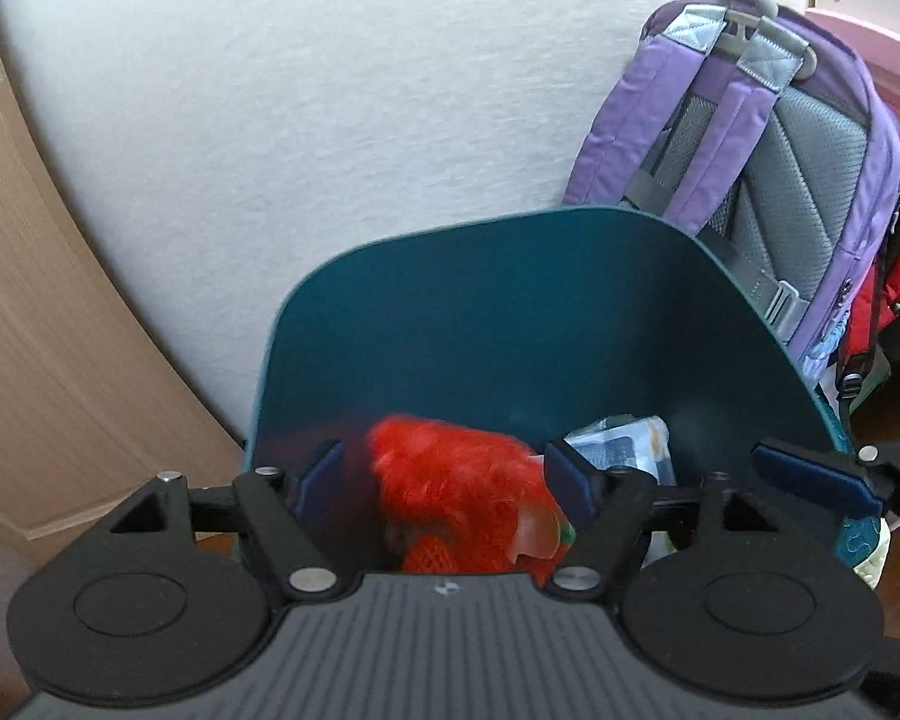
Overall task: Collect trash
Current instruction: 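Open both tools over the wastebasket, dropping the orange bag and wrapper inside, then move both tools back down toward the purple chip bags and red wrapper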
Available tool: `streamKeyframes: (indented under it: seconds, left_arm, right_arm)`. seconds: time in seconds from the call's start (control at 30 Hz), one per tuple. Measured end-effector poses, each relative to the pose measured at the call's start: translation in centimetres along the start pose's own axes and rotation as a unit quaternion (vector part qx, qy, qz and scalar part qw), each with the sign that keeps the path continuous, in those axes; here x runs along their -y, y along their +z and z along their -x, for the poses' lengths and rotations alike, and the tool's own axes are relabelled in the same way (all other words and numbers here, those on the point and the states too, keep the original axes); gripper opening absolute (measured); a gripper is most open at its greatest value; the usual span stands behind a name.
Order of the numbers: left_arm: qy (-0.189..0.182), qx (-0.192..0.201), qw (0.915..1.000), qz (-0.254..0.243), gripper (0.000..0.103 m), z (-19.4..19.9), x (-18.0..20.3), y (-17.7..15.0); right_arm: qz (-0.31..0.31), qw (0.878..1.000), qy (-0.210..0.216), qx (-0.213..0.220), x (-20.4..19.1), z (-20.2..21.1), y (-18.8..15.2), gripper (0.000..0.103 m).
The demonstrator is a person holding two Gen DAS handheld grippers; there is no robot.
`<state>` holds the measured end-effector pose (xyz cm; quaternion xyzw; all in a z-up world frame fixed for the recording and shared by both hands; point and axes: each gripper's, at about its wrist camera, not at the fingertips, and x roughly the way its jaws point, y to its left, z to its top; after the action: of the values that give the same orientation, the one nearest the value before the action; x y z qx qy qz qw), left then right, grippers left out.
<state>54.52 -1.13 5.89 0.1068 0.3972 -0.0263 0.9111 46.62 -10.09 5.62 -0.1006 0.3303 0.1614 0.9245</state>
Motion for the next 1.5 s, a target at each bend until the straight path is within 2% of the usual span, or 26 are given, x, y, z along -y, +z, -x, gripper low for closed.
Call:
streamKeyframes:
  seconds: [0.17,0.47,0.6,0.7,0.9,1.2,1.5]
  left_arm:
    - [0.003,0.020,0.9998,0.003,0.074,2.9,-0.3,-0.6]
    - [0.000,0.052,0.9987,-0.004,0.074,9.5,-0.3,-2.1]
    - [-0.008,0.066,0.9977,-0.011,0.075,12.6,0.2,-3.3]
    - [-0.016,0.072,0.9972,-0.015,0.080,14.8,0.5,-4.4]
    - [-0.037,0.075,0.9963,-0.020,0.080,18.0,1.1,-7.5]
    - [-0.065,0.059,0.9956,-0.034,0.080,19.6,1.5,-13.3]
    - [-0.068,0.026,0.9968,-0.032,0.082,16.7,0.5,-18.8]
  right_arm:
    - [-0.001,1.000,-0.002,0.012,0.1,2.1,0.3,0.042]
    - [-0.001,0.999,-0.006,0.038,-0.2,7.4,0.2,0.042]
    - [-0.003,0.999,-0.004,0.049,-0.7,10.4,-0.4,0.046]
    - [-0.003,0.998,-0.002,0.055,-1.2,12.4,-1.2,0.047]
    - [-0.002,0.998,0.005,0.056,-2.2,15.5,-3.3,0.050]
    - [0.000,0.999,0.025,0.042,-3.7,17.0,-7.5,0.063]
    - [-0.004,0.998,0.055,-0.003,-4.9,14.7,-13.0,0.072]
